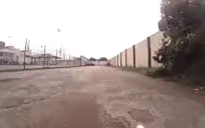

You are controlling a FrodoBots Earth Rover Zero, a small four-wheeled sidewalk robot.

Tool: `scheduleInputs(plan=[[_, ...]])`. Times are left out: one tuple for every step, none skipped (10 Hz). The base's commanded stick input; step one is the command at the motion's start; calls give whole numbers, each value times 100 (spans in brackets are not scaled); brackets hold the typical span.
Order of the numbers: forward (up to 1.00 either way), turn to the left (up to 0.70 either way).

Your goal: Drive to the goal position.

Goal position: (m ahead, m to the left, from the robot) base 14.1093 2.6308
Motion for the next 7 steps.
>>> scheduleInputs(plan=[[70, 0], [70, 0], [70, 0], [70, 0], [70, 0], [70, 0], [70, 0]])
